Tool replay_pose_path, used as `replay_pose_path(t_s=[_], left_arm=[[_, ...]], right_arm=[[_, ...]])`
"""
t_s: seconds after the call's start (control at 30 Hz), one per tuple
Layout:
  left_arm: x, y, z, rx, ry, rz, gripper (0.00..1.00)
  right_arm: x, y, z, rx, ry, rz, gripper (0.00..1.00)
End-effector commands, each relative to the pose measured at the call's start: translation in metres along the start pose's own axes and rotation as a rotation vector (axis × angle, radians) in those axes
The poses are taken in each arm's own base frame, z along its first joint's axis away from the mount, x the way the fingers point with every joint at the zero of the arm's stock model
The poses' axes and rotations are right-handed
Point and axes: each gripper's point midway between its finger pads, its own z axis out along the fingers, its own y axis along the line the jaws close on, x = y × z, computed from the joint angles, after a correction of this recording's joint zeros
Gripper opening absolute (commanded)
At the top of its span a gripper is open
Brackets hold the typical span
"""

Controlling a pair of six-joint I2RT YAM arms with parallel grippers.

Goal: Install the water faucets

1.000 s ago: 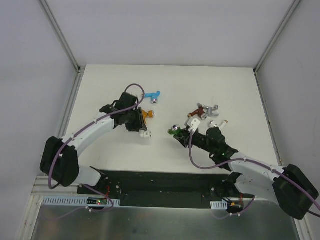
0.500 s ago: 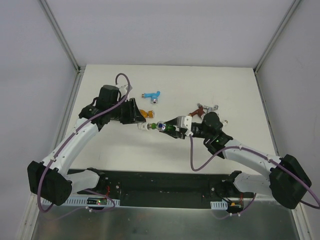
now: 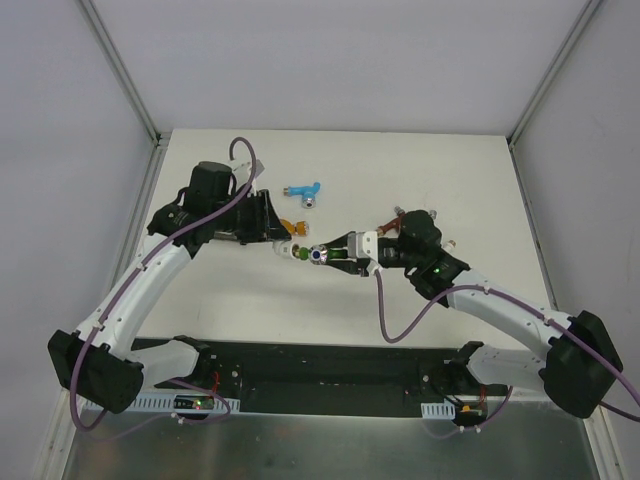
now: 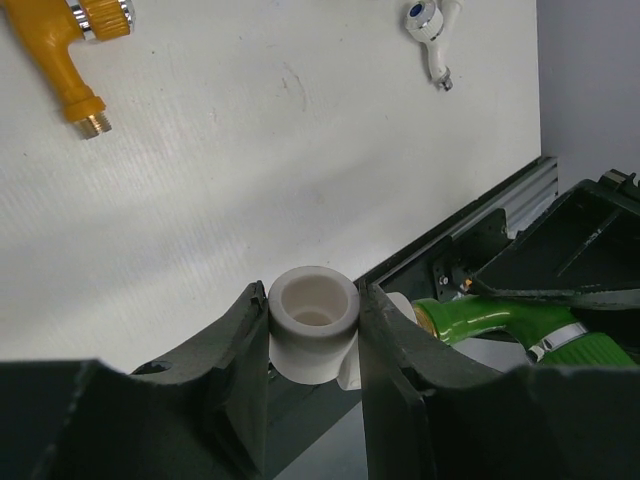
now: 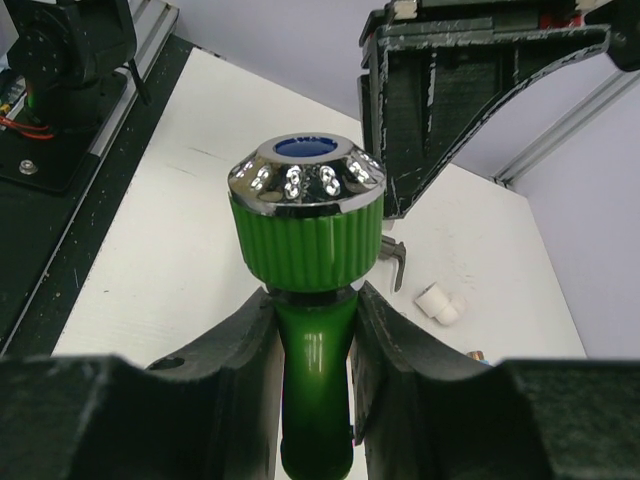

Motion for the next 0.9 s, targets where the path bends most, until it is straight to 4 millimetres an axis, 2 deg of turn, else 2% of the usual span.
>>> replay_pose_path(t_s=[0.0, 0.23, 0.53, 0.87], left_arm=[[-0.013, -0.019, -0.021, 0.038, -0.06, 0.051, 0.0], [-0.014, -0.017, -0.02, 0.021, -0.055, 0.036, 0.0], [-0.013, 0.0, -0.017, -0.059, -0.053, 0.042, 0.0], [-0.012, 0.003, -0.02, -0.077, -0.054, 0.056, 0.0]], right_arm=[[-0.019, -0.01, -0.002, 0.007, -0.014, -0.104, 0.0], [-0.02, -0.013, 0.0, 0.024, -0.018, -0.122, 0.0], [-0.031, -0.022, 0.001, 0.069, -0.047, -0.157, 0.0], [-0.03, -0.021, 0.014, 0.048, -0.06, -0.153, 0.0]])
